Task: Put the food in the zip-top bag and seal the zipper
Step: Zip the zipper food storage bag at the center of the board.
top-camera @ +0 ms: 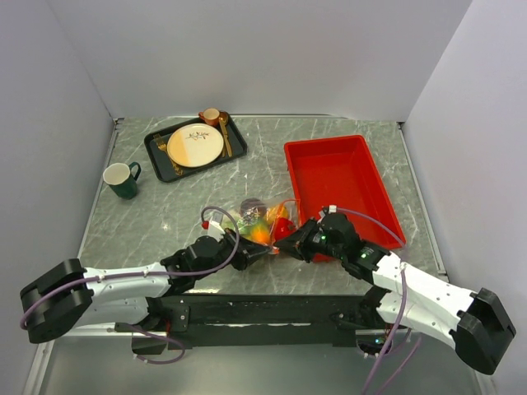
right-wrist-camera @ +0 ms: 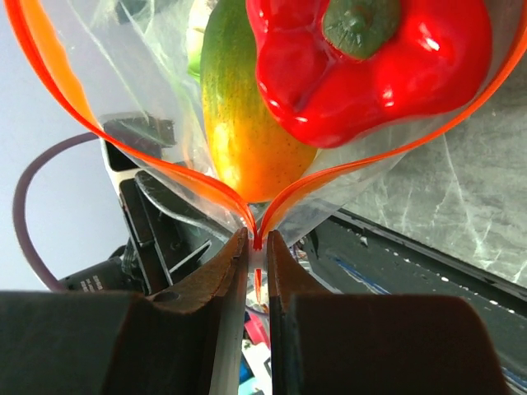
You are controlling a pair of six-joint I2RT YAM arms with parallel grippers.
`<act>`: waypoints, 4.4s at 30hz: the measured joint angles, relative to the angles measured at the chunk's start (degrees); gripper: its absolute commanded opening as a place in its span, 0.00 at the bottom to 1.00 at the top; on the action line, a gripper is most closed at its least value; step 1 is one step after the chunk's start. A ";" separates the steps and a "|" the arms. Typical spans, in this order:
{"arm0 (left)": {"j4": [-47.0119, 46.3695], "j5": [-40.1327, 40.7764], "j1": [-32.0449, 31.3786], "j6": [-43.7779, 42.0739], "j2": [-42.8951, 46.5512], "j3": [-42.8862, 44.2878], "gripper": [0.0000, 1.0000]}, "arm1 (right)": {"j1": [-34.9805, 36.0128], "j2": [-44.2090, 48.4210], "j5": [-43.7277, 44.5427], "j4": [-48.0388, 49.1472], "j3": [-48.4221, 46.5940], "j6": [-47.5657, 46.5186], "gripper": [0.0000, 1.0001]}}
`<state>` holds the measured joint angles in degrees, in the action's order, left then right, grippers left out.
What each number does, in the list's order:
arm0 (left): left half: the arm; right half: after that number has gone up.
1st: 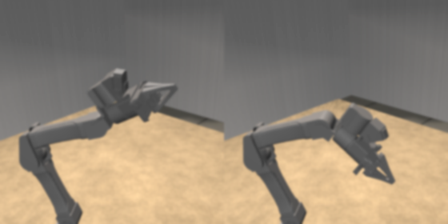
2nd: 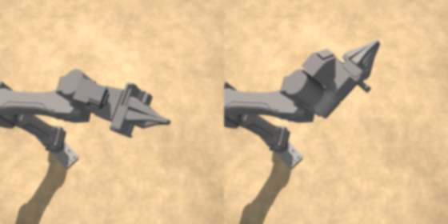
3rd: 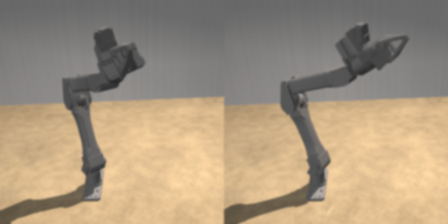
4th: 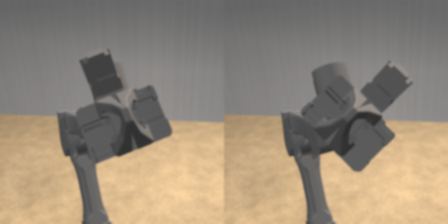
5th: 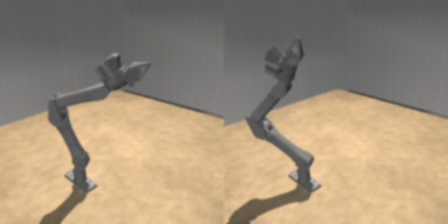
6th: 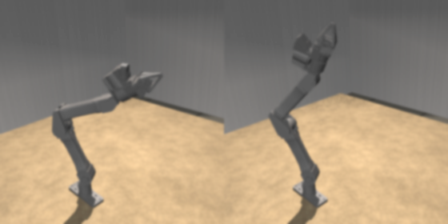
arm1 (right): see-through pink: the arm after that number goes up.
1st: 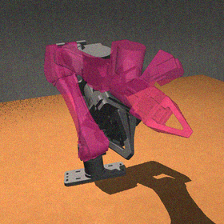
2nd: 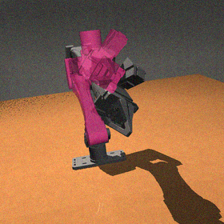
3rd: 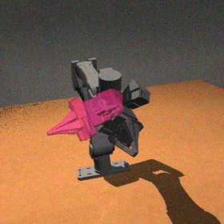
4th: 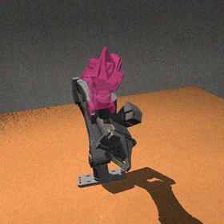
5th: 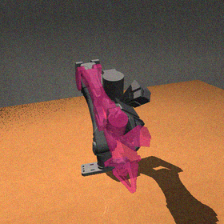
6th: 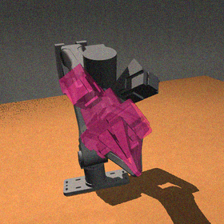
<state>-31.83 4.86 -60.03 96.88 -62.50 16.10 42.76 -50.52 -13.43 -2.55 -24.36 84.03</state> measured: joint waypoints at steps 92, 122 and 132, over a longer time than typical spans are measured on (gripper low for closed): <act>17.77 -22.08 15.61 -13.68 16.15 -0.96 0.01 | -3.15 0.35 2.29 -1.22 -0.24 -3.54 0.38; 24.59 -18.99 15.69 -13.25 27.19 -0.96 0.01 | -9.99 3.19 -4.79 1.88 0.20 -4.76 0.00; 32.61 -16.87 16.35 -12.11 35.17 -1.75 0.01 | -18.23 2.82 -2.84 -2.23 -1.16 -9.16 0.00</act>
<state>0.78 -12.01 -43.68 84.77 -27.33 14.35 24.53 -47.70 -16.27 -4.78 -25.52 74.87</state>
